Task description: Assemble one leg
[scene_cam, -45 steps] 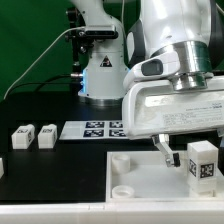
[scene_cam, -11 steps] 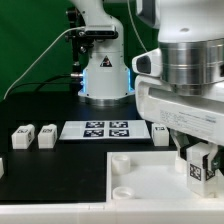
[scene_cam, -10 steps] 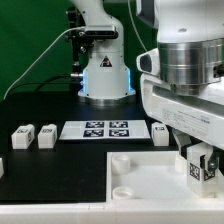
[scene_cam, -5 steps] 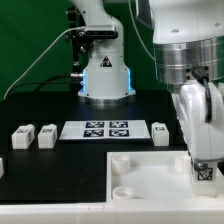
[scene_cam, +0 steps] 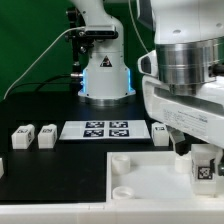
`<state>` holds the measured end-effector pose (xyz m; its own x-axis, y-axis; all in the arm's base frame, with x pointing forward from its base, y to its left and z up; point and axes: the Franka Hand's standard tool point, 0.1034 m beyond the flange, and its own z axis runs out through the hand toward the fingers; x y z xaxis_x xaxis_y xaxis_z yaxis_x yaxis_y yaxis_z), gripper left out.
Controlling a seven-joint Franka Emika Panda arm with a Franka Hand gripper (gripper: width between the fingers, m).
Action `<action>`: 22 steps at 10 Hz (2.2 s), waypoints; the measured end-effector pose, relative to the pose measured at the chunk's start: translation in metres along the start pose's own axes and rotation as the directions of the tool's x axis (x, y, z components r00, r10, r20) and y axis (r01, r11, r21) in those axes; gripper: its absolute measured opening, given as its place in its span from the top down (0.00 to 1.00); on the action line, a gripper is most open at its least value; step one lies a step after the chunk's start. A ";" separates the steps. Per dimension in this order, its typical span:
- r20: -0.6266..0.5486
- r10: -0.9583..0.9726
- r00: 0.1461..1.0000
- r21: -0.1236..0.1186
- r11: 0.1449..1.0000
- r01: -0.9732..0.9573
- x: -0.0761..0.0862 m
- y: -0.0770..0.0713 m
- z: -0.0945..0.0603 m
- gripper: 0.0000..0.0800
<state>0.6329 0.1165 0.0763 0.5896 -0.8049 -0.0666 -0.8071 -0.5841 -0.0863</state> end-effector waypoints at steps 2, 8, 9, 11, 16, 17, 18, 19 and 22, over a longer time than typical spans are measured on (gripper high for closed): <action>-0.007 -0.261 0.965 -0.011 0.965 0.261 -0.008 -0.003 0.001 0.19; -0.001 -0.827 0.562 -0.044 0.561 0.827 -0.003 -0.003 0.000 0.20; -0.003 -0.792 0.611 -0.043 0.610 0.791 -0.005 -0.003 0.001 0.42; -0.004 -0.776 0.631 -0.044 0.631 0.775 -0.004 -0.002 0.001 0.63; -0.025 -0.265 0.964 -0.030 0.964 0.265 -0.001 -0.001 0.001 0.63; -0.021 -0.086 0.996 -0.019 0.996 0.085 0.000 0.000 0.002 0.63; -0.019 0.105 0.994 -0.012 0.994 -0.105 0.000 0.001 0.003 0.63; -0.022 0.274 0.962 -0.008 0.962 -0.274 0.000 0.001 0.003 0.63; -0.019 0.497 0.868 0.000 0.868 -0.497 -0.001 0.000 0.003 0.63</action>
Offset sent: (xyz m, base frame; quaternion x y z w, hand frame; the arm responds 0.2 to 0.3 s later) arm 0.0000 0.0000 0.0000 0.0000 0.0000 -0.1790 0.9838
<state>0.6321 0.1175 0.0732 0.1099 -0.9906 -0.0817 -0.9934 -0.1068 -0.0416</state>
